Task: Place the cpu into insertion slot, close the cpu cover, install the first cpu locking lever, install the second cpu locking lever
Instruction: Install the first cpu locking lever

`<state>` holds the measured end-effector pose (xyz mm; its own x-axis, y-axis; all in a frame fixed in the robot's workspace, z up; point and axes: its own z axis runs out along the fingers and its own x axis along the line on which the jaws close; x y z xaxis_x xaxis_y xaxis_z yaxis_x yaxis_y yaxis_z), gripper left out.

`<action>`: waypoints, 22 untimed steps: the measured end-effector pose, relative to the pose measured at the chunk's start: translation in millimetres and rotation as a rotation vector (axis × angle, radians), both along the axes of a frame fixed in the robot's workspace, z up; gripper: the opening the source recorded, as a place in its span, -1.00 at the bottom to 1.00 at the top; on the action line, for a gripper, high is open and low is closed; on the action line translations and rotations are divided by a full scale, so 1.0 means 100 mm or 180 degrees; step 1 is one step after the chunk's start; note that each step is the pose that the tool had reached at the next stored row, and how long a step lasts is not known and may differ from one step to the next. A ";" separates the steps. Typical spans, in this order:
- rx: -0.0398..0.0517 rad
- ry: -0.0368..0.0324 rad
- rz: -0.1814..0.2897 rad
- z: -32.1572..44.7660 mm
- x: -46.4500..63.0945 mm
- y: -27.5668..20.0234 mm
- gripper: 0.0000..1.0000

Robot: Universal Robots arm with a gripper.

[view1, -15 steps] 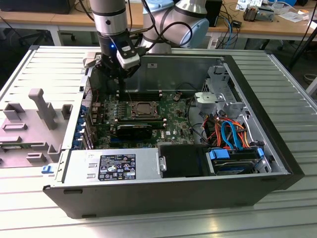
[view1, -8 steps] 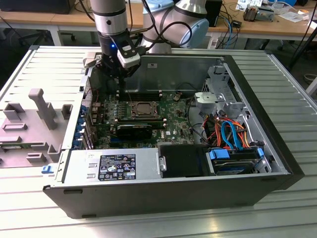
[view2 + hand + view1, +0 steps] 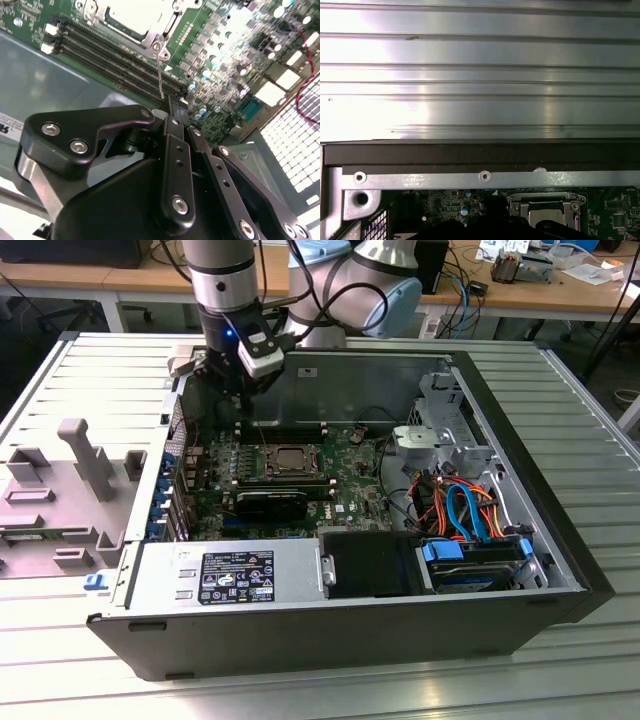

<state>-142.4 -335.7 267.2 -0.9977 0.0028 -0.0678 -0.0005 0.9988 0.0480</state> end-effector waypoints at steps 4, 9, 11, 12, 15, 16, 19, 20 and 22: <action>0.0008 0.0000 0.0014 -0.002 0.00 -0.011 -0.79; 0.0008 0.0002 0.0031 -0.005 0.01 -0.019 -0.79; 0.0008 0.0008 0.0040 -0.007 0.03 -0.019 -0.79; 0.0008 0.0013 0.0045 -0.008 0.05 -0.019 -0.79; 0.0008 0.0024 0.0056 -0.012 0.10 -0.019 -0.79; 0.0008 0.0027 0.0059 -0.013 0.11 -0.019 -0.79; 0.0009 0.0032 0.0064 -0.015 0.14 -0.019 -0.79; 0.0008 0.0034 0.0067 -0.016 0.15 -0.019 -0.79; 0.0008 0.0036 0.0070 -0.018 0.16 -0.019 -0.79</action>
